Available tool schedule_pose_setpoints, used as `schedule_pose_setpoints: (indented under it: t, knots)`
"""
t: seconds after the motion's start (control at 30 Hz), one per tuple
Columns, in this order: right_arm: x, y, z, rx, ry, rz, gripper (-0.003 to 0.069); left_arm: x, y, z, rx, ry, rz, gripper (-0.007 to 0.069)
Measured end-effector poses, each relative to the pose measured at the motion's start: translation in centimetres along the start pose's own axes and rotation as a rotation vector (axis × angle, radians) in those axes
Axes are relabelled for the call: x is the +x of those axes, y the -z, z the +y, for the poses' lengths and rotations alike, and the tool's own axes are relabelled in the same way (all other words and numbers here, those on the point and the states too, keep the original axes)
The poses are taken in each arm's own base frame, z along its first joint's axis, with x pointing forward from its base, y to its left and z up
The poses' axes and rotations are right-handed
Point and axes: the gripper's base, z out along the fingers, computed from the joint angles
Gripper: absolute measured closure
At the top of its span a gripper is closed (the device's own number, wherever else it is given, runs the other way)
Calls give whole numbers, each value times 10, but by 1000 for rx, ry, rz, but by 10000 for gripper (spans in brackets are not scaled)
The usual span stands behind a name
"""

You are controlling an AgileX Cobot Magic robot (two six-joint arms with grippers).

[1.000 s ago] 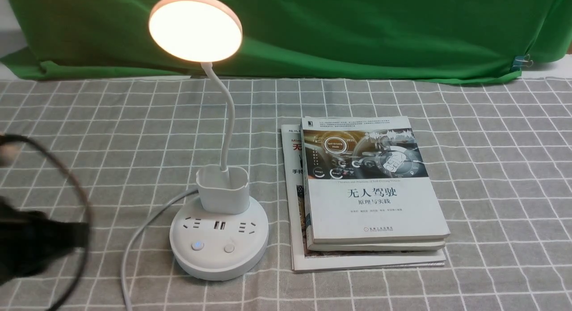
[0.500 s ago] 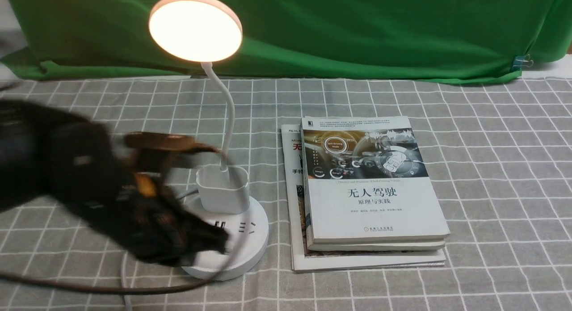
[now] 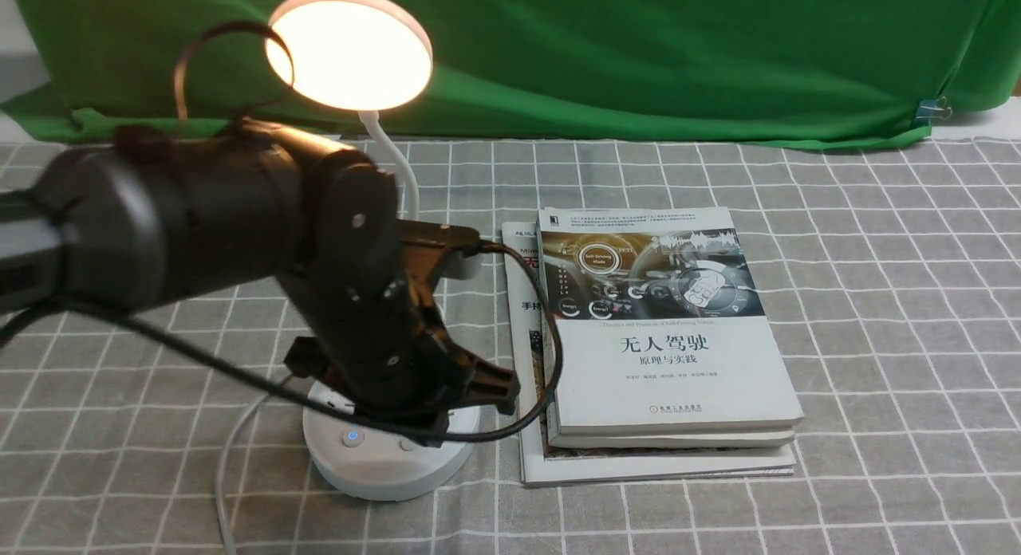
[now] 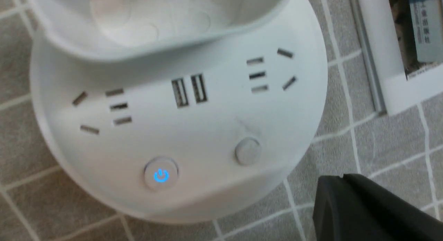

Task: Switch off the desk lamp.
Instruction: Use the left arm to press the button switch on the lamp holder

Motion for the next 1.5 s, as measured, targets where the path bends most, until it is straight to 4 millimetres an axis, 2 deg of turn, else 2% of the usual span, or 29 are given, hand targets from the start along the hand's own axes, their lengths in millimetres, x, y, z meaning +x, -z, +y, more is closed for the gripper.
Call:
schedule_pose_setpoints:
  t: [0.27, 0.63, 0.9, 1.1, 1.33, 1.5]
  knots:
    - [0, 0, 0, 0, 0, 0, 623, -3, -11, 9, -21, 25, 80, 624]
    - [0, 0, 0, 0, 0, 0, 623, -9, -12, 20, -33, 46, 42, 624]
    - [0, 0, 0, 0, 0, 0, 623, -12, -36, 22, -46, 54, 107, 624]
    - [0, 0, 0, 0, 0, 0, 623, -12, -32, 22, -43, 37, 96, 624]
    - [0, 0, 0, 0, 0, 0, 623, -10, -5, 18, -30, 27, 30, 624]
    - [0, 0, 0, 0, 0, 0, 623, -11, -10, 19, -34, 27, 35, 624]
